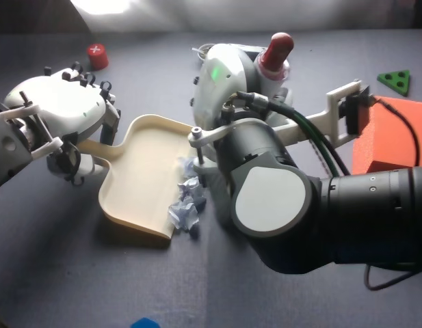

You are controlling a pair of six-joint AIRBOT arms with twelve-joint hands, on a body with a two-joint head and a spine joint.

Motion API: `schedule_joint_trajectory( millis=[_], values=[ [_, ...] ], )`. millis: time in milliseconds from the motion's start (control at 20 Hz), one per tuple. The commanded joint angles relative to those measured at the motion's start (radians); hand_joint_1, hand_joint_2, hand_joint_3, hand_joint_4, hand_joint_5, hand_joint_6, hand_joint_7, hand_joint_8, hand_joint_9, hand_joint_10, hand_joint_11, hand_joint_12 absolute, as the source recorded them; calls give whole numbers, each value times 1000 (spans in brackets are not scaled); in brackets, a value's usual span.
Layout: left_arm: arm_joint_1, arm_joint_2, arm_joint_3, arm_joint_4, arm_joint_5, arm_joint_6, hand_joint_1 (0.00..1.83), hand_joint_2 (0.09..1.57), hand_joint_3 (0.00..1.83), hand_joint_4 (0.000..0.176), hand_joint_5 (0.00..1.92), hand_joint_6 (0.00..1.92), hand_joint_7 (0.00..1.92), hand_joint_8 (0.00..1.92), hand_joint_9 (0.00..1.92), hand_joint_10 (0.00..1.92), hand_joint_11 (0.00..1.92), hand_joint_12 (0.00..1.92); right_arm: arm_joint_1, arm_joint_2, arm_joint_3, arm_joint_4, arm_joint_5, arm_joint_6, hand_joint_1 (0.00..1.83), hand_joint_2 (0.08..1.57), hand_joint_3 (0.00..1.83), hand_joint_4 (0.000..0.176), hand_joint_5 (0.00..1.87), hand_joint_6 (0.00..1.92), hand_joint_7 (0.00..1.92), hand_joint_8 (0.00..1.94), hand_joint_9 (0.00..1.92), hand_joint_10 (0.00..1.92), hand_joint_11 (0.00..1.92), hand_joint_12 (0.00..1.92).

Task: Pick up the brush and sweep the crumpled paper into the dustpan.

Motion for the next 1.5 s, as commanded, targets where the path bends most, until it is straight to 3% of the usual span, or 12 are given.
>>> schedule_joint_trajectory(
  millis=[0, 50, 100, 200, 350, 450, 500, 800, 1050, 1150, 1250, 1450],
  values=[
    [-14, -3, 8, 35, -93, 3, 1015, 1173, 0, 69, 869, 1155, 321, 1, 260, 3, 0, 663, -9, 3, 6, -137, -30, 17, 1529, 1206, 3, 48, 947, 1921, 1082, 1941, 1345, 1921, 1436, 1921],
    [-14, -3, 9, 35, -94, 3, 1041, 1154, 0, 44, 906, 1097, 339, 3, 266, 2, 0, 692, -17, -10, 17, -180, -28, 84, 1525, 1211, 2, 48, 961, 1921, 1070, 1941, 1344, 1921, 1439, 1921],
    [-14, -3, 9, 35, -93, 3, 1041, 1154, 0, 44, 906, 1097, 339, 3, 266, 2, 0, 692, -19, -13, 20, -192, -28, 101, 1525, 1211, 2, 48, 961, 1921, 1070, 1941, 1344, 1921, 1439, 1921],
    [-14, -2, 10, 35, -91, 3, 1025, 1164, 1, 60, 885, 1130, 332, 1, 260, 0, 0, 647, -33, -26, 36, -253, -28, 175, 1532, 1203, 0, 43, 957, 1921, 1043, 1941, 1334, 1921, 1433, 1921],
    [-14, -2, 10, 35, -89, 3, 1028, 1164, 0, 53, 886, 1128, 336, 3, 265, 3, 0, 645, -46, -36, 58, -311, -38, 240, 1545, 1204, 0, 34, 936, 1921, 1034, 1941, 1325, 1921, 1437, 1921],
    [-15, -4, 10, 35, -89, 3, 1018, 1162, 0, 78, 888, 1124, 340, 2, 271, 3, 0, 649, -51, -42, 79, -354, -51, 287, 1546, 1205, 1, 40, 911, 1921, 1045, 1941, 1317, 1921, 1438, 1921],
    [-15, -4, 10, 35, -89, 3, 1036, 1159, 0, 45, 896, 1112, 345, 3, 271, 2, 0, 652, -53, -45, 90, -382, -64, 316, 1533, 1212, 3, 42, 910, 1921, 1054, 1941, 1328, 1921, 1434, 1921],
    [-16, 0, 11, 34, -88, 3, 1057, 1155, 0, 4, 906, 1097, 362, 2, 287, 2, 0, 702, -56, -42, 117, -482, -133, 416, 1542, 1203, 0, 37, 939, 1921, 1102, 1941, 1360, 1921, 1454, 1921],
    [-17, 3, 11, 32, -89, 3, 1060, 1164, 2, 0, 886, 1127, 365, 3, 286, 5, 5, 635, -58, 5, 85, -421, -120, 280, 1535, 1204, 0, 46, 969, 1921, 1082, 1941, 1362, 1921, 1437, 1921],
    [-18, 3, 11, 32, -88, 3, 1029, 1166, 0, 48, 881, 1137, 364, 2, 257, 4, 0, 603, -45, 43, 58, -367, -97, 194, 1544, 1208, 1, 40, 1012, 1921, 1089, 1941, 1379, 1921, 1442, 1921],
    [-18, 4, 10, 32, -88, 3, 1064, 1149, 0, 0, 915, 1082, 366, 4, 263, 4, 2, 632, -16, 69, 26, -217, -77, 70, 1523, 1214, 3, 36, 1005, 1921, 1112, 1941, 1384, 1921, 1446, 1921],
    [-17, 6, 9, 32, -87, 3, 1066, 1145, 0, 0, 921, 1074, 397, 5, 297, 7, 15, 666, 14, 88, -63, -79, -80, -45, 1523, 1223, 1, 32, 951, 1921, 1086, 1941, 1361, 1921, 1445, 1921]
  ],
)
